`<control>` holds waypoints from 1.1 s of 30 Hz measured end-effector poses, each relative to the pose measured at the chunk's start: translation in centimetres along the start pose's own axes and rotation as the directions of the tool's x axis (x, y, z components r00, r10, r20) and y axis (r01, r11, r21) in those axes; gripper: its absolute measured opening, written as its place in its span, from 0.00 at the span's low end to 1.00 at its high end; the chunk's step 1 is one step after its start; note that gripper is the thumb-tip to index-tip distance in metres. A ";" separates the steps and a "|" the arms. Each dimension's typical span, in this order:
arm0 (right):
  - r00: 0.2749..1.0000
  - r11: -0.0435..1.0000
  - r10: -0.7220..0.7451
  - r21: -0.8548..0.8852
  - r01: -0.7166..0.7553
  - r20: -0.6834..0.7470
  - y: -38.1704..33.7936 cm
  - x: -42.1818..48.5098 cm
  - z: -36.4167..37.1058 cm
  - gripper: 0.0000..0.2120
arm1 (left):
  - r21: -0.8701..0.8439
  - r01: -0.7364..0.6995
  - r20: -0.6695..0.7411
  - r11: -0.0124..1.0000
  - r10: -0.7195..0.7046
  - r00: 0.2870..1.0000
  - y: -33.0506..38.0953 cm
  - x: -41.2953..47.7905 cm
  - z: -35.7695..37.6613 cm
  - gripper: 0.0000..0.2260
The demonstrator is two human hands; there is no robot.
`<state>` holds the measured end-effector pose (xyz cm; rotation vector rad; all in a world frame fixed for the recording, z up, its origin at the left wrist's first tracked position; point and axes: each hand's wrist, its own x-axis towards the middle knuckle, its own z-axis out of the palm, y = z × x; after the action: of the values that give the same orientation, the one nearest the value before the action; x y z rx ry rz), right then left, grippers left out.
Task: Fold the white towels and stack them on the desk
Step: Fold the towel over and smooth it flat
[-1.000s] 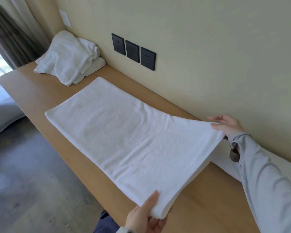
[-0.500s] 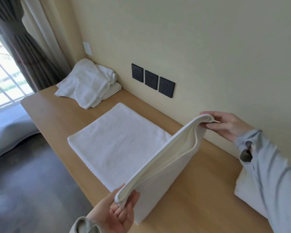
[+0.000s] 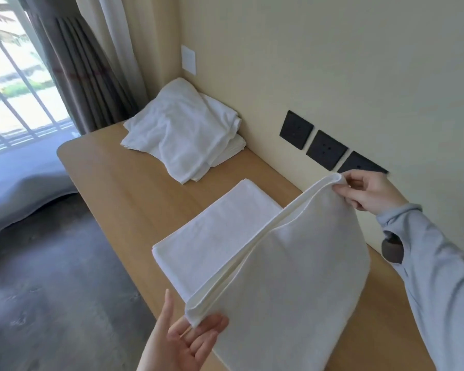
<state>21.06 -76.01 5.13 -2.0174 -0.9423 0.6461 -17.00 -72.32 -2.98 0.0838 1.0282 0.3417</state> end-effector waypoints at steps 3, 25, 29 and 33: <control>0.999 0.998 -0.012 -0.062 0.009 -0.044 -1.2 4.2 4.2 0.03 | 0.268 -0.155 0.007 0.951 0.159 0.987 3.3 1.9 -1.4 0.25; 0.978 0.779 0.195 -0.593 -0.204 -0.080 5.0 19.7 26.3 0.11 | 0.828 -0.271 -0.163 0.492 0.672 0.722 12.9 17.4 -6.8 0.18; 0.981 0.658 -0.142 -0.753 -0.009 -0.135 4.9 17.9 27.5 0.14 | 0.938 -0.347 0.164 -0.005 0.887 0.432 12.4 17.2 -5.1 0.25; 0.865 0.536 -0.481 -0.732 0.420 0.144 5.6 16.0 27.1 0.28 | 0.921 -0.229 0.385 -0.315 0.825 0.413 12.8 18.7 -5.0 0.29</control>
<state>13.61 -53.40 -16.15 -2.2835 -1.8280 -0.1798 -15.57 -54.77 -18.05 2.1238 1.4925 0.5468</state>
